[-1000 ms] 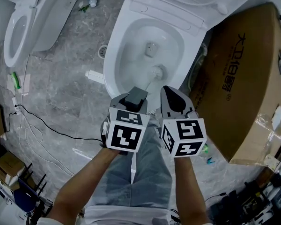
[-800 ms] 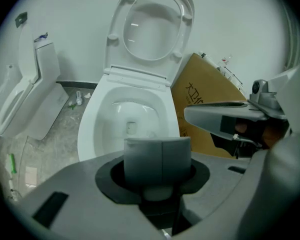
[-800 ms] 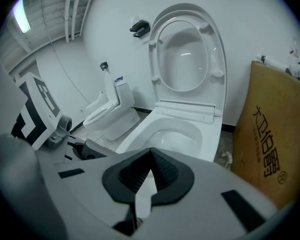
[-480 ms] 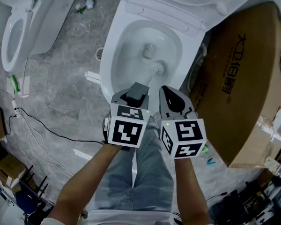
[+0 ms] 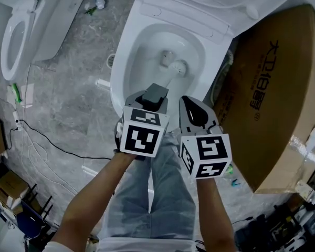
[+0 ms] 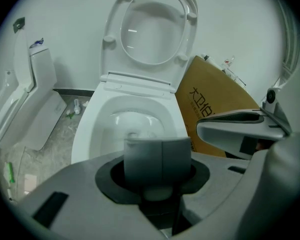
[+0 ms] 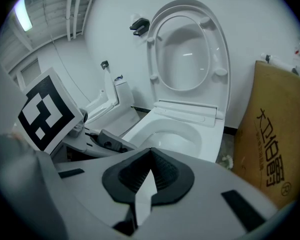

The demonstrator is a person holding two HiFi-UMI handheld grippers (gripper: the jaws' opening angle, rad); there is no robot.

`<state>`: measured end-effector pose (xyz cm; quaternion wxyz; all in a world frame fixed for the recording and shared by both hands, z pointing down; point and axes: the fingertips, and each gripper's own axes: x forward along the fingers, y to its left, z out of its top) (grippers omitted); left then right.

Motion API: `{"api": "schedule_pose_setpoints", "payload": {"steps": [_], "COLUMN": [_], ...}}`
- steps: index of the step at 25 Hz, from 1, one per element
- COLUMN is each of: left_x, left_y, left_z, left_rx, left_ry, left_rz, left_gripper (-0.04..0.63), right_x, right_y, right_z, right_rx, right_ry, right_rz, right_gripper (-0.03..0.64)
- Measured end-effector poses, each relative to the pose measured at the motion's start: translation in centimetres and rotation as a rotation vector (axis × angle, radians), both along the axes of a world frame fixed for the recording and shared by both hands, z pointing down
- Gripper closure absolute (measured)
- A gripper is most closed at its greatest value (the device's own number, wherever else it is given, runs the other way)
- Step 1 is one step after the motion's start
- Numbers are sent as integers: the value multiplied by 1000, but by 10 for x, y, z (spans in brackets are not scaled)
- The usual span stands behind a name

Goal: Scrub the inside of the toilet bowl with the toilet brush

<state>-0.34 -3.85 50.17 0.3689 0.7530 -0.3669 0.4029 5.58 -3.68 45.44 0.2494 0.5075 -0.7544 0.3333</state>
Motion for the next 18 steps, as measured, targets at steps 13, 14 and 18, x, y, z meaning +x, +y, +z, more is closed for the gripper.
{"api": "schedule_pose_setpoints", "payload": {"steps": [13,14,18], "left_x": [2,1,-4], "left_y": [-34,-36,-45], "left_z": [14,15,18], "left_rx": [36,38,37], "left_ry": [-2,-6,-19], "left_rz": [-8,-8,-21], "left_gripper": [439,439,439], "right_x": [2,3,5], "right_y": [-5,-6,-7], "right_z": [12,12,15], "right_rx": [-20,-21,-25], "right_ry": [3,3,7], "right_rz": [-22,-23,-25], "right_gripper": [615,615,614]}}
